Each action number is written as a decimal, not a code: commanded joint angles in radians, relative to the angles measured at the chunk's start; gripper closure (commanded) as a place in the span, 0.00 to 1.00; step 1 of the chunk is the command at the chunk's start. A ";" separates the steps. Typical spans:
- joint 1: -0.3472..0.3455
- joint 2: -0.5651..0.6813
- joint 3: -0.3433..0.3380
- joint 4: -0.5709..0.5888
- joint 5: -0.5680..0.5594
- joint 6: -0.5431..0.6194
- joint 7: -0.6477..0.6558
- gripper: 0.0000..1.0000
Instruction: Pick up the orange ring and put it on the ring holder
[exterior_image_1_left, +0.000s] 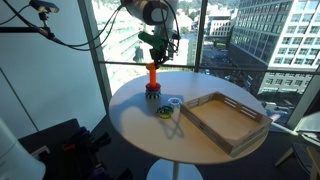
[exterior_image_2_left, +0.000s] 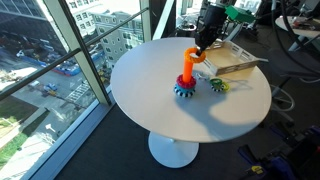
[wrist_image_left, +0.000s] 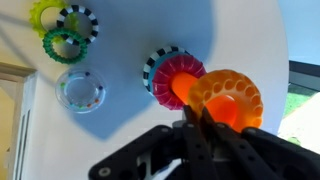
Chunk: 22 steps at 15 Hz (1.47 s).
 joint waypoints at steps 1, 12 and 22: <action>-0.018 0.024 0.012 0.056 0.031 -0.053 -0.045 0.96; -0.013 0.023 0.017 0.071 0.040 -0.062 -0.073 0.96; -0.013 0.053 0.017 0.082 0.034 -0.063 -0.064 0.96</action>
